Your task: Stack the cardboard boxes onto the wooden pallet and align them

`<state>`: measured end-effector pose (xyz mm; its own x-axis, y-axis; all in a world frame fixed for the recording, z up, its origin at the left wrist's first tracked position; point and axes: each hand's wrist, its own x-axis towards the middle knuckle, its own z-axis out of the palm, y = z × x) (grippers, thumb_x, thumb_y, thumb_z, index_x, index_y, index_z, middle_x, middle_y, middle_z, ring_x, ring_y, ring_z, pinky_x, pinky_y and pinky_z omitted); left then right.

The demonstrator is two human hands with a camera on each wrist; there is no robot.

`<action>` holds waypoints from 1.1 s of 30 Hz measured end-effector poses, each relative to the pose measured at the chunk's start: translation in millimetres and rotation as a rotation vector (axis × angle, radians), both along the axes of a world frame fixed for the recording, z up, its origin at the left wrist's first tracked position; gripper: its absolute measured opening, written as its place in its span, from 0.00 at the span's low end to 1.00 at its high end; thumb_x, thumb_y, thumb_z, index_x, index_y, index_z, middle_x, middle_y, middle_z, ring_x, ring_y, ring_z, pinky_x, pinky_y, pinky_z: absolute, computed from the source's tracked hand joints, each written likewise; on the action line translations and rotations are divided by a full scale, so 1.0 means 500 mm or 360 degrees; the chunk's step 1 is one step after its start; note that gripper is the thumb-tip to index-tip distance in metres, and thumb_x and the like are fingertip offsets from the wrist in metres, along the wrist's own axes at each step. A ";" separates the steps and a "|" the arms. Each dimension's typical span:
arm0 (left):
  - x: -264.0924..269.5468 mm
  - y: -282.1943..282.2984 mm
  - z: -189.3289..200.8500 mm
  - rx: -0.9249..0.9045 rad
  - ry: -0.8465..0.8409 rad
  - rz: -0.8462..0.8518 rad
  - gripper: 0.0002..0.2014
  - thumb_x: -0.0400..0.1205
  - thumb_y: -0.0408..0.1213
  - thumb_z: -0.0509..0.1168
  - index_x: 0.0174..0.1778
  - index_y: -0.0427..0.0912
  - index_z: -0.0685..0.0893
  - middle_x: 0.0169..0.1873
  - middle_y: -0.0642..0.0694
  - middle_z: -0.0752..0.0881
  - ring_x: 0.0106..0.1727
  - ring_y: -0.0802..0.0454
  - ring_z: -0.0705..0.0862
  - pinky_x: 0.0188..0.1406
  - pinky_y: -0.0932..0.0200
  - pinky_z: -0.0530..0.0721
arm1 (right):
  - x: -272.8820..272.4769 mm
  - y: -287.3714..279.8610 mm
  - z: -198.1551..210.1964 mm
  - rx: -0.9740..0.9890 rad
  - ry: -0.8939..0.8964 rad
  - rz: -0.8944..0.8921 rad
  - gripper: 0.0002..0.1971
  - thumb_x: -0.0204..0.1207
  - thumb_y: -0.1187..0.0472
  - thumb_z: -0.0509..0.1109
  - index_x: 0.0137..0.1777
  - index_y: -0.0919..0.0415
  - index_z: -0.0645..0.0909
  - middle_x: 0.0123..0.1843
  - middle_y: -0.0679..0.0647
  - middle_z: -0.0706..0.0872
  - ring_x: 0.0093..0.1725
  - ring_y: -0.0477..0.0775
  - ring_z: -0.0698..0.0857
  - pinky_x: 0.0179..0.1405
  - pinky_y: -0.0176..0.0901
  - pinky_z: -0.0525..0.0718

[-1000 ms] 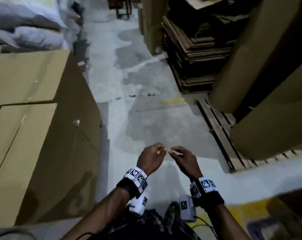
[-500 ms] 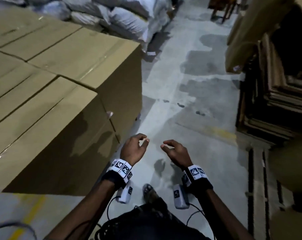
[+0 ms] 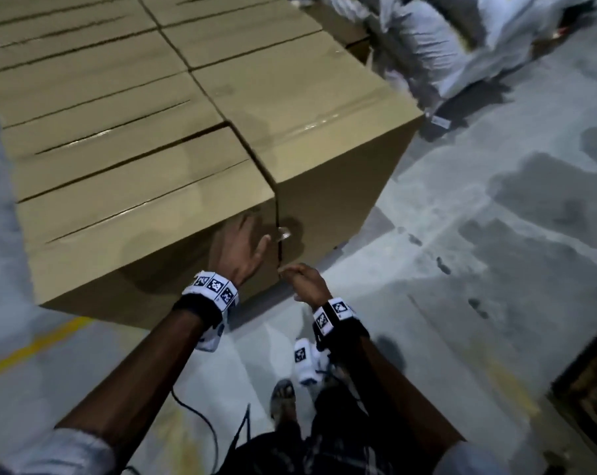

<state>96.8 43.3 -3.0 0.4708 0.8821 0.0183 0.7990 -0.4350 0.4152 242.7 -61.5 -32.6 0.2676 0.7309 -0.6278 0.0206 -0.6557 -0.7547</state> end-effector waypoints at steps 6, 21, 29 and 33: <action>0.024 0.139 -0.009 0.0111 0.0504 0.0014 0.46 0.83 0.56 0.70 0.92 0.60 0.49 0.92 0.45 0.47 0.91 0.39 0.52 0.85 0.31 0.60 | 0.014 0.174 -0.038 -0.0207 0.1018 -0.0500 0.35 0.86 0.36 0.63 0.86 0.55 0.68 0.81 0.58 0.74 0.76 0.65 0.78 0.68 0.58 0.81; -0.035 0.214 -0.095 0.0100 0.0809 0.0140 0.63 0.72 0.54 0.82 0.91 0.61 0.39 0.92 0.43 0.41 0.92 0.36 0.45 0.84 0.25 0.56 | 0.004 0.368 -0.094 -0.0563 0.1582 -0.0947 0.44 0.87 0.28 0.45 0.92 0.61 0.53 0.90 0.64 0.61 0.85 0.69 0.66 0.80 0.72 0.67; -0.037 0.240 -0.106 0.0132 0.0769 0.0133 0.63 0.72 0.58 0.80 0.92 0.61 0.40 0.92 0.43 0.43 0.92 0.37 0.47 0.85 0.28 0.56 | -0.008 0.410 -0.072 -0.0564 0.1561 -0.1011 0.43 0.88 0.31 0.45 0.91 0.63 0.53 0.88 0.68 0.64 0.86 0.70 0.66 0.84 0.69 0.63; -0.036 0.247 -0.110 0.0154 0.0736 0.0145 0.59 0.74 0.63 0.76 0.92 0.62 0.41 0.92 0.43 0.44 0.92 0.37 0.48 0.85 0.28 0.56 | -0.011 0.426 -0.074 -0.0582 0.1533 -0.1021 0.43 0.88 0.30 0.44 0.91 0.63 0.54 0.87 0.68 0.65 0.85 0.69 0.67 0.82 0.67 0.64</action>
